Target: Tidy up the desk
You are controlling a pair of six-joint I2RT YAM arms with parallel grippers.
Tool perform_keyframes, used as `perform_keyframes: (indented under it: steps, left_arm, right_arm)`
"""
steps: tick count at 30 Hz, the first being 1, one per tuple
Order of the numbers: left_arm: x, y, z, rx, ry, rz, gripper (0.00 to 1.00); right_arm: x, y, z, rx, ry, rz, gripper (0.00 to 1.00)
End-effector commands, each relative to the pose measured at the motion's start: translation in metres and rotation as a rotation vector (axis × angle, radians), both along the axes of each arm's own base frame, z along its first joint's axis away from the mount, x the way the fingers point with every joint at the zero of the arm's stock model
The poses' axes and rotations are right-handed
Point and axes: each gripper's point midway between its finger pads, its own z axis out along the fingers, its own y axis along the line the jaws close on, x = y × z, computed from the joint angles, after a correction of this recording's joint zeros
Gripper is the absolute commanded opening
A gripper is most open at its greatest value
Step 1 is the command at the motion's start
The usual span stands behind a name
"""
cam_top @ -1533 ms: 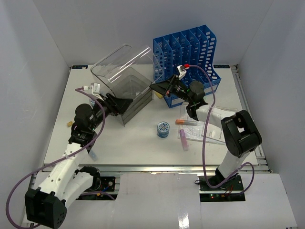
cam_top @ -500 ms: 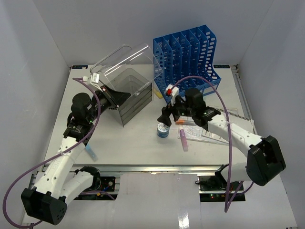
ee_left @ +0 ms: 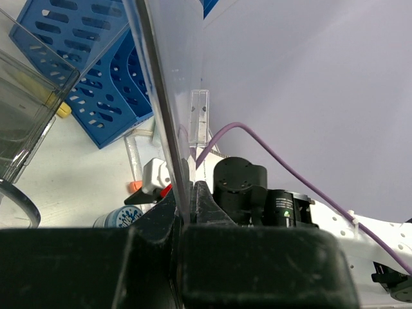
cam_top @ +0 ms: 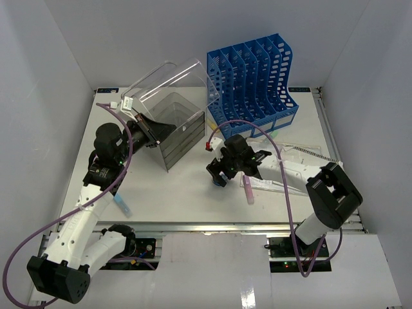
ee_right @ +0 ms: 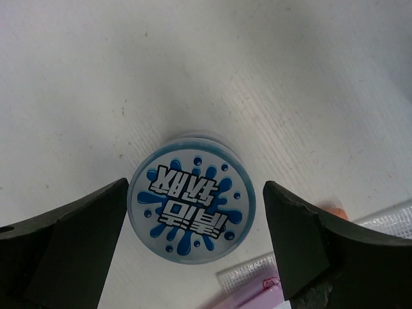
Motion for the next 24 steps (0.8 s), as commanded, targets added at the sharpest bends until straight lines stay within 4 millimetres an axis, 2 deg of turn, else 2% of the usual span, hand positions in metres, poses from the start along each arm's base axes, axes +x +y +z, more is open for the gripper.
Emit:
perform_keyframes:
  steps: [1, 3, 4, 5, 7, 9, 11, 13, 16, 19, 23, 24]
  left_arm:
    - [-0.006, 0.005, 0.031, -0.014, -0.101, 0.010, 0.00]
    - [-0.006, 0.005, 0.032, -0.019, -0.103, 0.009, 0.00]
    - [-0.006, 0.005, 0.033, -0.023, -0.104, 0.009, 0.00]
    - [-0.007, 0.005, 0.034, -0.027, -0.105, 0.009, 0.00]
    - [-0.008, 0.004, 0.037, -0.044, -0.105, 0.008, 0.00]
    - [-0.008, 0.004, 0.039, -0.059, -0.100, 0.004, 0.00]
    - [-0.008, 0.003, 0.041, -0.071, -0.092, 0.001, 0.00]
    - [-0.008, 0.002, 0.047, -0.095, -0.097, -0.005, 0.00]
    - [-0.009, 0.001, 0.055, -0.138, -0.089, -0.011, 0.00]
    - [-0.009, -0.001, 0.063, -0.178, -0.074, -0.017, 0.00]
    - [-0.008, -0.002, 0.074, -0.245, -0.046, -0.023, 0.00]
    - [-0.007, -0.002, 0.077, -0.264, -0.041, -0.022, 0.00]
  right_arm:
    - [-0.005, 0.011, 0.002, -0.013, -0.009, 0.061, 0.93]
    - [-0.008, 0.013, 0.000, -0.018, -0.009, 0.074, 0.98]
    - [-0.008, 0.014, 0.000, -0.020, -0.011, 0.079, 0.98]
    - [-0.007, 0.015, 0.001, -0.019, -0.016, 0.080, 0.94]
    - [-0.005, 0.015, 0.005, -0.016, -0.038, 0.088, 0.81]
    - [-0.002, 0.016, 0.011, -0.003, -0.068, 0.094, 0.60]
    - [-0.002, 0.017, 0.018, 0.013, -0.095, 0.107, 0.46]
    - [-0.003, 0.017, 0.021, 0.022, -0.110, 0.119, 0.36]
    - [-0.005, 0.021, 0.036, 0.061, -0.153, 0.167, 0.23]
    - [-0.006, 0.031, 0.064, 0.130, -0.255, 0.252, 0.13]
    - [0.009, 0.049, 0.143, 0.318, -0.515, 0.270, 0.09]
    - [0.014, 0.051, 0.157, 0.356, -0.539, 0.240, 0.08]
